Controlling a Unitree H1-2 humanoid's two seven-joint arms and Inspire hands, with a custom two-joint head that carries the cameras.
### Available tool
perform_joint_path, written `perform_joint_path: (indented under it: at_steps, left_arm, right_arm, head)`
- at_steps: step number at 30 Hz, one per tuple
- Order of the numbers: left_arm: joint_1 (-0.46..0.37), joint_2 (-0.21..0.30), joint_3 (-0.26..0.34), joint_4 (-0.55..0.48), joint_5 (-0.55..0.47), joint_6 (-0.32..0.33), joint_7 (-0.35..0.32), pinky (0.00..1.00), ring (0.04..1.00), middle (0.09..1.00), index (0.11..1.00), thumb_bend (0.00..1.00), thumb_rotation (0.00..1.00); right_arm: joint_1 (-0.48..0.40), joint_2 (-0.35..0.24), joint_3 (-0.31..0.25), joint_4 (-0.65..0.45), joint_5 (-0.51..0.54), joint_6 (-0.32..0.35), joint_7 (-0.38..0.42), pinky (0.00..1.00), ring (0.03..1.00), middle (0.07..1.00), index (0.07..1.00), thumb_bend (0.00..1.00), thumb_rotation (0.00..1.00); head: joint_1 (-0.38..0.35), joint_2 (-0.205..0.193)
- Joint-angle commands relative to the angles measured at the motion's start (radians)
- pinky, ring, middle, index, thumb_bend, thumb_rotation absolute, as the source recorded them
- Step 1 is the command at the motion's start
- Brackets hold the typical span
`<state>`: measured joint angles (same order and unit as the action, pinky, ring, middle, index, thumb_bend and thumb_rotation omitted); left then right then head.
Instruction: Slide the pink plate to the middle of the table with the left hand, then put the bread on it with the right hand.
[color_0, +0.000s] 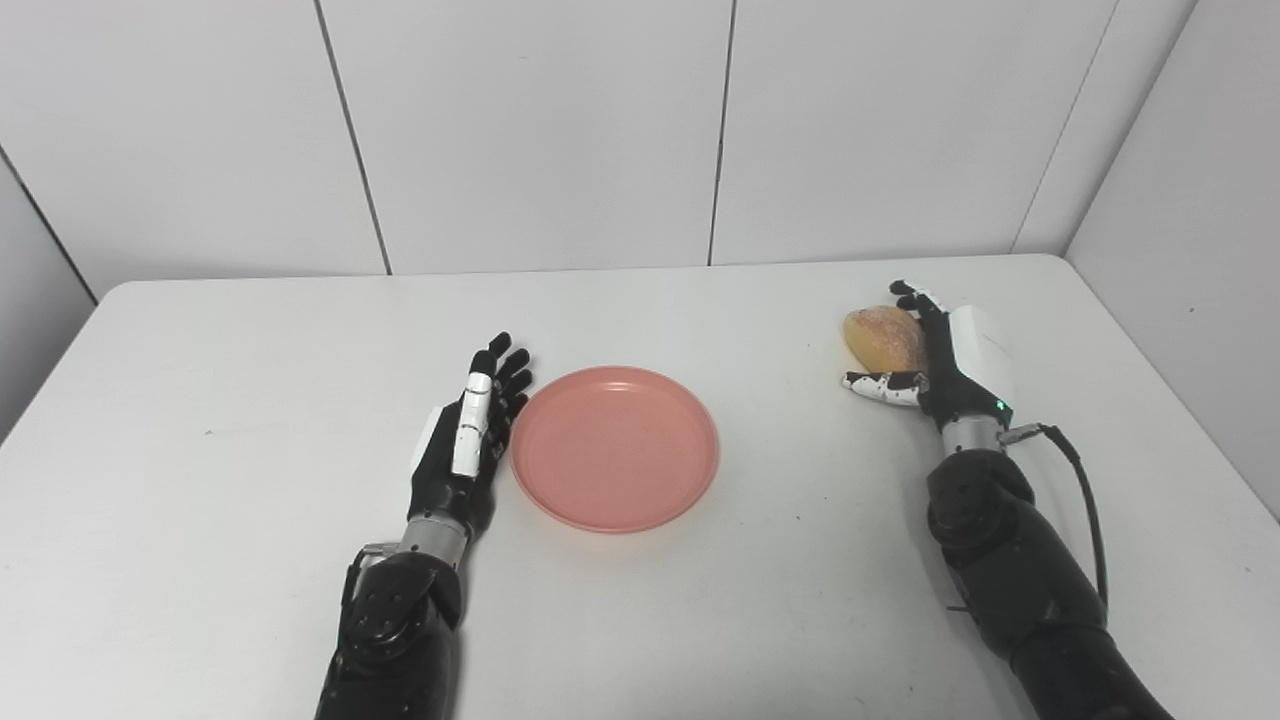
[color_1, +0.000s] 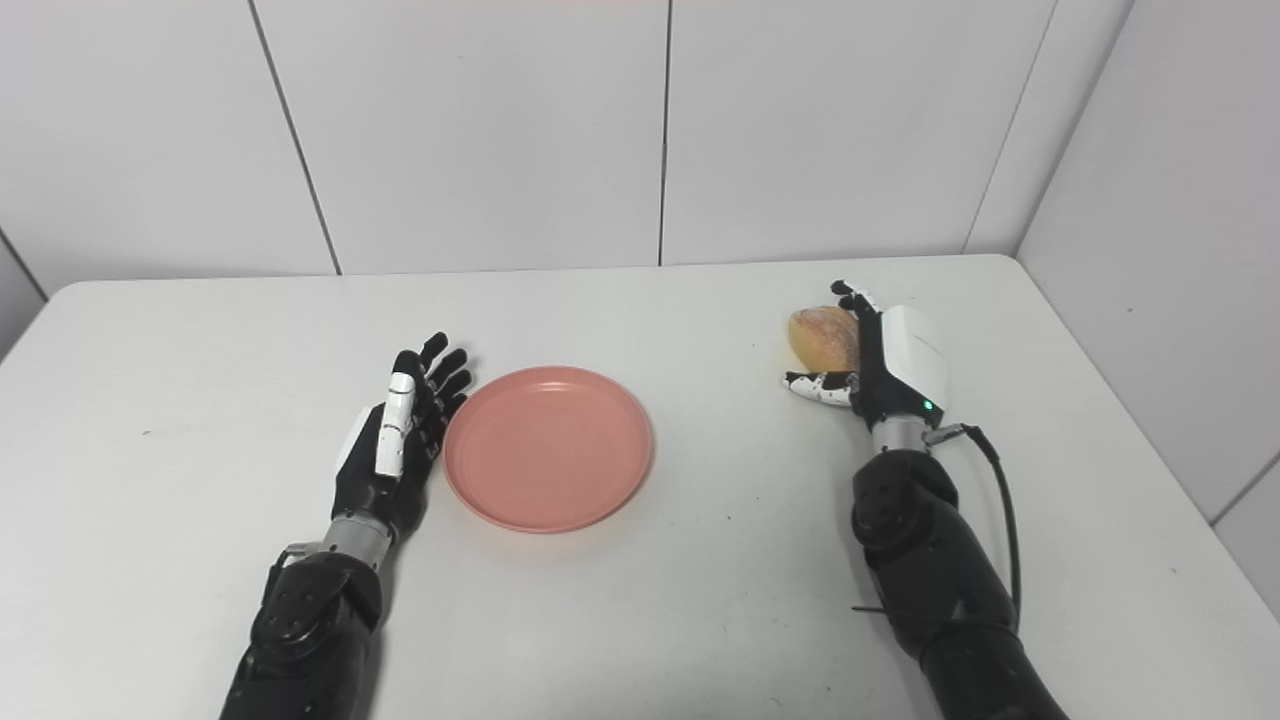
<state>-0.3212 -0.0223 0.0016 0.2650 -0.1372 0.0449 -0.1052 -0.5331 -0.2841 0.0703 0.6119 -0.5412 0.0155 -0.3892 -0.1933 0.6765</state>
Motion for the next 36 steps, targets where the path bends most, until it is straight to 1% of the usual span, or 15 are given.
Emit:
perform_joint_path:
  at_steps: [1, 3, 4, 5, 6, 7, 12, 13, 14, 17, 25, 28, 31, 33, 36]
  left_arm:
    - [-0.012, -0.001, -0.001, -0.017, -0.001, 0.006, -0.003, 0.97, 0.955, 0.951, 0.955, 0.61, 1.00]
    - [-0.012, 0.001, -0.002, -0.021, -0.001, 0.013, -0.004, 0.97, 0.956, 0.952, 0.957, 0.61, 1.00]
    - [-0.013, 0.001, -0.002, -0.022, -0.003, 0.015, -0.006, 0.97, 0.958, 0.953, 0.958, 0.61, 1.00]
    - [-0.013, 0.001, -0.001, -0.022, -0.004, 0.016, -0.006, 0.97, 0.959, 0.954, 0.959, 0.61, 1.00]
    - [-0.013, 0.000, 0.000, -0.022, -0.005, 0.015, -0.006, 0.97, 0.959, 0.954, 0.960, 0.61, 1.00]
    - [-0.013, -0.001, 0.001, -0.022, -0.006, 0.014, -0.005, 0.97, 0.957, 0.953, 0.959, 0.60, 1.00]
    - [-0.016, -0.004, 0.003, -0.020, -0.006, 0.016, -0.002, 0.97, 0.957, 0.953, 0.959, 0.60, 1.00]
    - [-0.016, -0.004, 0.002, -0.020, -0.005, 0.017, -0.003, 0.97, 0.957, 0.952, 0.958, 0.60, 1.00]
    - [-0.017, -0.003, 0.002, -0.019, -0.004, 0.017, -0.003, 0.97, 0.958, 0.952, 0.959, 0.60, 1.00]
    - [-0.019, -0.004, 0.001, -0.017, -0.001, 0.016, 0.000, 0.97, 0.957, 0.951, 0.958, 0.60, 1.00]
    - [-0.019, -0.006, 0.000, -0.009, -0.005, 0.003, -0.006, 0.97, 0.955, 0.949, 0.956, 0.63, 1.00]
    - [-0.020, -0.005, -0.006, -0.004, 0.004, -0.003, -0.006, 0.97, 0.953, 0.949, 0.953, 0.65, 1.00]
    - [-0.020, -0.005, -0.010, -0.003, 0.011, 0.000, -0.003, 0.98, 0.955, 0.950, 0.953, 0.65, 1.00]
    - [-0.020, -0.005, -0.013, -0.003, 0.016, 0.004, 0.000, 0.98, 0.955, 0.949, 0.952, 0.64, 1.00]
    - [-0.021, -0.005, -0.015, 0.000, 0.021, 0.002, 0.005, 0.98, 0.957, 0.952, 0.954, 0.64, 1.00]
  right_arm:
    - [-0.056, -0.014, -0.012, -0.004, 0.014, -0.060, -0.045, 0.48, 0.588, 0.669, 0.716, 0.58, 0.01]
    - [-0.058, -0.011, -0.013, 0.004, 0.020, -0.069, -0.068, 0.47, 0.572, 0.640, 0.688, 0.55, 0.00]
    - [-0.058, -0.011, -0.012, 0.005, 0.020, -0.076, -0.077, 0.45, 0.544, 0.568, 0.677, 0.55, 0.00]
    - [-0.057, -0.012, -0.010, 0.002, 0.021, -0.079, -0.083, 0.41, 0.504, 0.521, 0.666, 0.54, 0.00]
    - [-0.057, -0.012, -0.009, 0.001, 0.020, -0.080, -0.089, 0.37, 0.467, 0.501, 0.658, 0.54, 0.00]
    - [-0.057, -0.012, -0.008, -0.001, 0.020, -0.081, -0.093, 0.34, 0.432, 0.490, 0.650, 0.54, 0.00]
    - [-0.057, -0.008, -0.012, -0.004, 0.029, -0.087, -0.106, 0.31, 0.381, 0.482, 0.649, 0.54, 0.00]
    - [-0.056, -0.008, -0.013, -0.004, 0.032, -0.091, -0.107, 0.30, 0.372, 0.482, 0.573, 0.53, 0.00]
    - [-0.056, -0.007, -0.013, -0.005, 0.034, -0.093, -0.107, 0.27, 0.354, 0.481, 0.519, 0.52, 0.00]
    - [-0.057, -0.009, -0.008, -0.001, 0.030, -0.098, -0.117, 0.26, 0.343, 0.480, 0.497, 0.52, 0.00]
    - [-0.050, -0.002, -0.005, -0.023, 0.031, -0.125, -0.134, 0.28, 0.359, 0.480, 0.492, 0.52, 0.00]
    - [-0.040, 0.007, -0.002, -0.069, 0.040, -0.173, -0.135, 0.29, 0.388, 0.484, 0.492, 0.52, 0.00]
    - [-0.030, 0.026, -0.001, -0.126, 0.056, -0.183, -0.109, 0.31, 0.400, 0.485, 0.492, 0.52, 0.00]
    - [-0.023, 0.036, 0.009, -0.166, 0.056, -0.186, -0.093, 0.30, 0.380, 0.482, 0.492, 0.52, 0.00]
    - [-0.008, 0.053, 0.030, -0.252, 0.045, -0.151, -0.054, 0.31, 0.381, 0.483, 0.493, 0.52, 0.00]
  head:
    - [0.001, 0.001]
    - [0.002, 0.001]
    - [0.001, 0.001]
    - [0.001, 0.001]
    - [0.001, 0.002]
    - [0.002, 0.003]
    - [0.002, 0.003]
    - [0.002, 0.003]
    - [0.002, 0.003]
    - [0.004, 0.003]
    - [0.018, 0.001]
    - [0.022, 0.000]
    - [0.028, -0.001]
    - [0.029, -0.001]
    - [0.036, -0.001]
